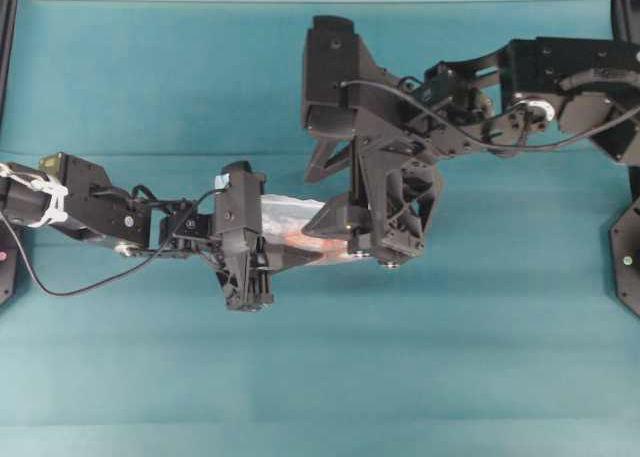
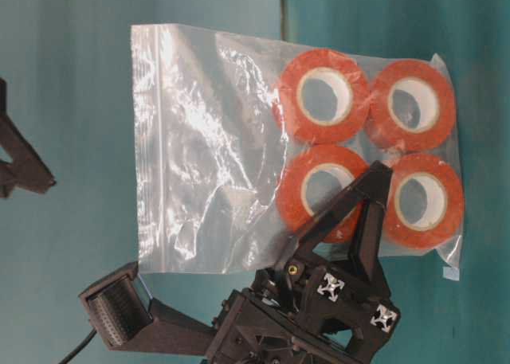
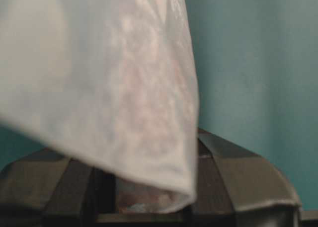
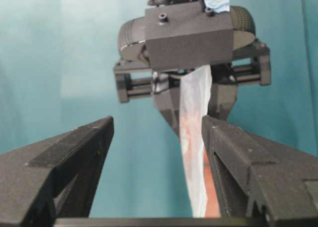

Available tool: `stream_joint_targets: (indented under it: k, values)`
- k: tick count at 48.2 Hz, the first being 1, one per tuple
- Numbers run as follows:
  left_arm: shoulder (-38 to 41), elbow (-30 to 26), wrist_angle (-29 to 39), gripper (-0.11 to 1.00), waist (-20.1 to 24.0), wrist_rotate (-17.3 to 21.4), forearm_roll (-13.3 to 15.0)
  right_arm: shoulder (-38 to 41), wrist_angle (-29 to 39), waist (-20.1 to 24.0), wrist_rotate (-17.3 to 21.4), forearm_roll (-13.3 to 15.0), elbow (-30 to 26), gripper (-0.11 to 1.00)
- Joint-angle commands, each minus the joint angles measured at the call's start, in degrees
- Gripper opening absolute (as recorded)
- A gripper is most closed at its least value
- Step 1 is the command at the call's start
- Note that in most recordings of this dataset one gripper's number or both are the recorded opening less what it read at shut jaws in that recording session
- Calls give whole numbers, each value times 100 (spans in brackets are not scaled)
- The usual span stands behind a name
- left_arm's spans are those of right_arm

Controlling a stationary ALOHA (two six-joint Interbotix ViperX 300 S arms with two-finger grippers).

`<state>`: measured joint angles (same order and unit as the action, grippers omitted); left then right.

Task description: Hand over the clear zip bag and make it stand upright.

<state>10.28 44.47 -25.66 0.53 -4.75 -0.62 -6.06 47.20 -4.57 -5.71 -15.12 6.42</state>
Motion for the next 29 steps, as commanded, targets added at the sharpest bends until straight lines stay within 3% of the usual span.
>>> stream_joint_targets:
  k: [1, 17, 29]
  values:
    - [-26, -9, 26, 25, -18, -9, -9, -281, 35, 26, 53, -18, -53, 82]
    - [-26, 9, 26, 25, -53, -18, -9, -703, -308, 35, -18, -9, 457, 82]
    - [-26, 26, 26, 25, -105, -18, -18, -1072, -1151, 97, -18, -9, 923, 82]
